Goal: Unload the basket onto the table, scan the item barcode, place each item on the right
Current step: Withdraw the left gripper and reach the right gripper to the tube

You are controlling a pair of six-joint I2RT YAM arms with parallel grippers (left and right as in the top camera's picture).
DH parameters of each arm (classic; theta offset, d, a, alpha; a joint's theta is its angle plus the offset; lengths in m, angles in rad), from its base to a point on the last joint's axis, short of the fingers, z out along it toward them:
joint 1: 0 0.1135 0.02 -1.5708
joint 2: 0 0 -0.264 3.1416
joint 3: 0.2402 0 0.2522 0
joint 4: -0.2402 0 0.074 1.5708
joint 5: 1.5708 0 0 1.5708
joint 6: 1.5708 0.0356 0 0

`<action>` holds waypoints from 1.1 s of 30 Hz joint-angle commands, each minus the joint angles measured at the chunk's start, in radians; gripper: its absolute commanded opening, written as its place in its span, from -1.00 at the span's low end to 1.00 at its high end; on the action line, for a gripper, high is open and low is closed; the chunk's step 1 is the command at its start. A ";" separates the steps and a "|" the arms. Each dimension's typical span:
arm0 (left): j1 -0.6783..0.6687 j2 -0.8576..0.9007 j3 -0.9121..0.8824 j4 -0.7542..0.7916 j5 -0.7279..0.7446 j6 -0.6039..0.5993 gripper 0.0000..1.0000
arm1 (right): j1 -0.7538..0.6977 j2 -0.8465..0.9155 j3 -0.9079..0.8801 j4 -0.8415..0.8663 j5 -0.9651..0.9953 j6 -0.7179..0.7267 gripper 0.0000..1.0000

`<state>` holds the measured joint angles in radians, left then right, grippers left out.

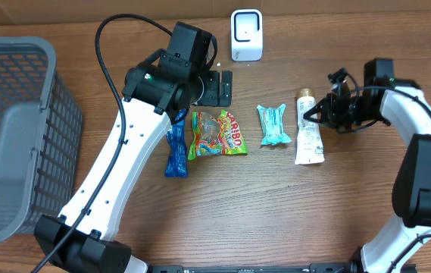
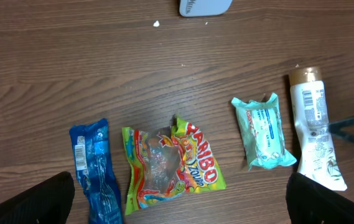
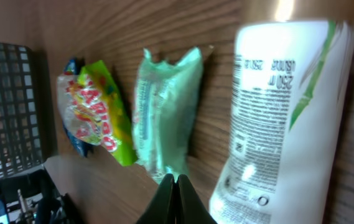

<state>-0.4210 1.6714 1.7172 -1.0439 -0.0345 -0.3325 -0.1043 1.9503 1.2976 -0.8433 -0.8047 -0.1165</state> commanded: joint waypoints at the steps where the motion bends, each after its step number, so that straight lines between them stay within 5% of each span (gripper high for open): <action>1: 0.000 0.006 0.006 0.001 0.001 0.012 1.00 | -0.003 0.032 -0.066 0.062 -0.032 -0.015 -0.93; 15: 0.000 0.006 0.006 -0.022 0.000 0.013 0.99 | -0.032 0.171 -0.114 0.173 -0.123 -0.011 -0.93; 33: 0.007 0.006 0.008 -0.021 -0.035 0.023 1.00 | -0.068 0.173 -0.115 0.219 0.064 0.041 -0.92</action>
<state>-0.4210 1.6714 1.7172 -1.0702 -0.0479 -0.3321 -0.1764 2.0918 1.1992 -0.6437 -0.8707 -0.0830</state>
